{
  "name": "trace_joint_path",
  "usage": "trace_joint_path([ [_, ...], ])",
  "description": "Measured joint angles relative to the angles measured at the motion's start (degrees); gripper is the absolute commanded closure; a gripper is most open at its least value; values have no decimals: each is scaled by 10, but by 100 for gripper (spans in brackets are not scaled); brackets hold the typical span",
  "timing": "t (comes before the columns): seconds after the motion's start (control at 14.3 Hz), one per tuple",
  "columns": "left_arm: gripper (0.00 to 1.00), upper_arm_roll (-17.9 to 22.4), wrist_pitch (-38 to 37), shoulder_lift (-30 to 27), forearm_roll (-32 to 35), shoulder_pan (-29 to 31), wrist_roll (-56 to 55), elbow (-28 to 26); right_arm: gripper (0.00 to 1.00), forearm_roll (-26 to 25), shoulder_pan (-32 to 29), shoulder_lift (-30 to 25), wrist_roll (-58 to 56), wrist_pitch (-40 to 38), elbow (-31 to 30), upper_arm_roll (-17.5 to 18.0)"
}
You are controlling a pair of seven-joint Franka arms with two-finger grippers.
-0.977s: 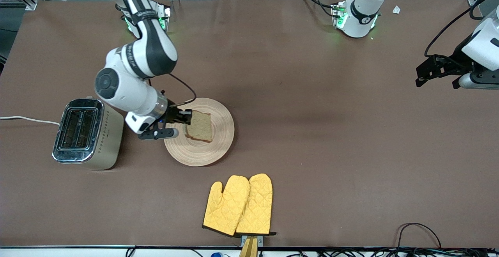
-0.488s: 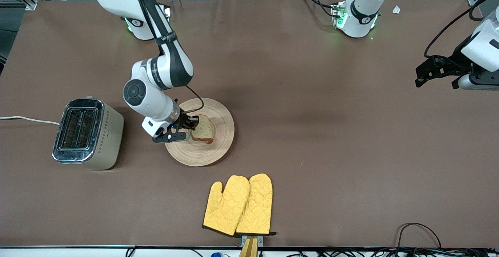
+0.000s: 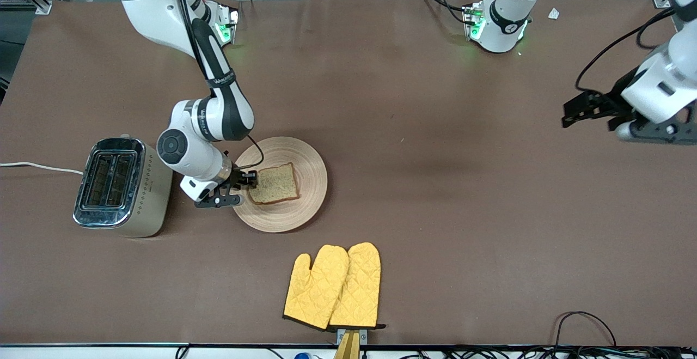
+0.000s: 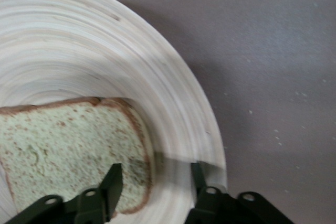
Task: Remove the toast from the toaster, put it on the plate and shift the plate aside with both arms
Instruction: 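Release the toast with the right gripper while the left gripper reaches the plate, then withdraw the right gripper while the left gripper grips the plate rim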
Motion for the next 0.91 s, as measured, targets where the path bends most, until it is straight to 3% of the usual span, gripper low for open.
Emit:
trace_joint_path([
  [0.14,0,-1,5,55,-100,-3,0,-5,0,-13,1,-11,-5,-51,10,-25],
  [0.28,0,-6,42,124,-211,-14,0,-5,0,-74,0,-37,-5,-147,44,-75],
  [0.56,0,-21,183,261,-368,-109,0,6,0,-159,-6,-96,-19,-336,156,-183],
  [0.91,0,-25,385,429,-473,-285,0,106,0,-163,-12,-141,-25,-366,228,-265],
])
